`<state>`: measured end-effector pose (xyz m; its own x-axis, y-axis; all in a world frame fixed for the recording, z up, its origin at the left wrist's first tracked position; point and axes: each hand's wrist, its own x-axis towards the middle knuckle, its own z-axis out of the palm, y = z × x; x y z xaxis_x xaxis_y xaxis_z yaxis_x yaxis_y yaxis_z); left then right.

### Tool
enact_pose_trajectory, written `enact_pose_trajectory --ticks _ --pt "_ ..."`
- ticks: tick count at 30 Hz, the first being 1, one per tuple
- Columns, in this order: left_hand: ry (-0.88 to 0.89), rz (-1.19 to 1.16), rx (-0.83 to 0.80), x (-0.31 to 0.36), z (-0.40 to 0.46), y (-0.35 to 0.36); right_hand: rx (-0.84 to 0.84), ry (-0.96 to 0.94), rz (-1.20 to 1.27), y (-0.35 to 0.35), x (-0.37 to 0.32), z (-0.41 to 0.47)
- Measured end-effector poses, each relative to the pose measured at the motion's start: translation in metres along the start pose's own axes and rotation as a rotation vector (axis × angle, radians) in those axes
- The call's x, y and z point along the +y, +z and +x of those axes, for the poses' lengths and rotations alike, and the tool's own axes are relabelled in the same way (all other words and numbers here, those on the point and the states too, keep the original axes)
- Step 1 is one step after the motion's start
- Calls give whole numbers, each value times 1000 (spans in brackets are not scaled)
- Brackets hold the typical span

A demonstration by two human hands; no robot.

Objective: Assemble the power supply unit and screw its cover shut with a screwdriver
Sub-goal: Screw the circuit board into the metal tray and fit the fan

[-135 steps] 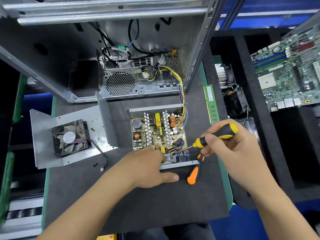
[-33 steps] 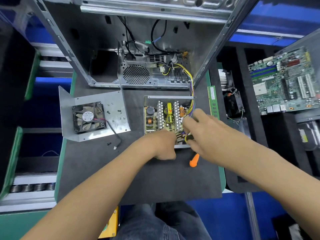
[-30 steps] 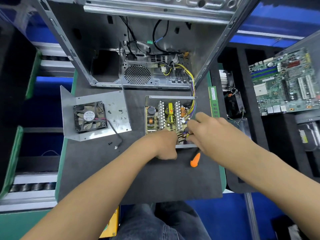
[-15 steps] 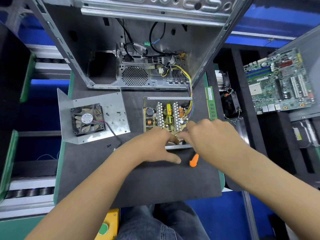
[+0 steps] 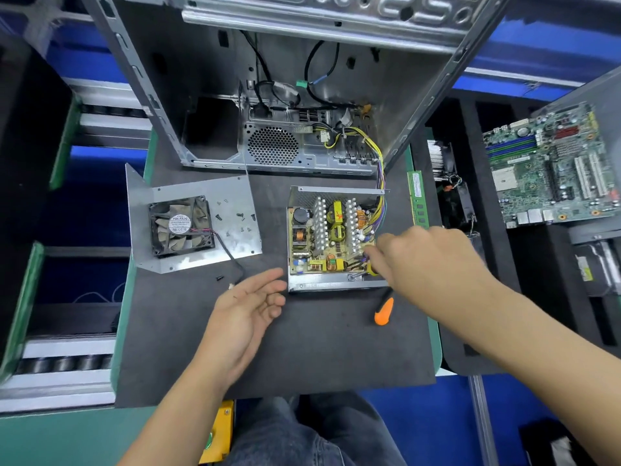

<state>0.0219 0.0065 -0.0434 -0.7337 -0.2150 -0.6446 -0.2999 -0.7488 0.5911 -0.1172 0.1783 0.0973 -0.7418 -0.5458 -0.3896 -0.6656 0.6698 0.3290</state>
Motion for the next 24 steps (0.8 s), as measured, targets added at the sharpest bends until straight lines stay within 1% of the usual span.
enact_pose_trajectory --ticks 1,2,3,4,5,6,8,9,11,13,14,16,18,20,22,24 --pt "-5 -7 7 -1 0 -1 -4 8 54 5 4 -1" --pt "-12 -4 10 -1 1 -1 -55 -14 152 9 9 -3" --pt "-17 5 9 -2 1 -2 -99 -68 254 10 12 -4" --pt "-21 17 11 -2 2 -2 -109 -107 319 10 13 -5" --pt "-17 32 23 -2 3 -3 -93 -136 317 12 13 -6" --pt "-11 48 47 -1 3 -4 -76 -155 265 11 12 -5" --pt "-1 70 94 2 4 -4 -47 -188 106 9 7 -3" --pt "-3 77 109 3 4 -4 -38 -176 44 10 5 -1" --pt "-10 96 123 4 4 -4 -13 -90 36 12 4 0" --pt "-16 100 119 4 3 -4 5 11 93 14 5 1" --pt "-23 93 116 4 2 -4 5 29 118 13 5 1" --pt "-41 66 94 5 1 -4 38 56 231 12 11 -3" --pt "-45 40 59 6 1 -5 196 81 399 11 20 -7" --pt "-38 39 30 8 1 -5 359 150 563 11 33 -10" --pt "-34 35 21 10 1 -4 417 243 727 14 49 -11" --pt "-41 17 26 13 0 -1 422 327 912 22 60 -12"
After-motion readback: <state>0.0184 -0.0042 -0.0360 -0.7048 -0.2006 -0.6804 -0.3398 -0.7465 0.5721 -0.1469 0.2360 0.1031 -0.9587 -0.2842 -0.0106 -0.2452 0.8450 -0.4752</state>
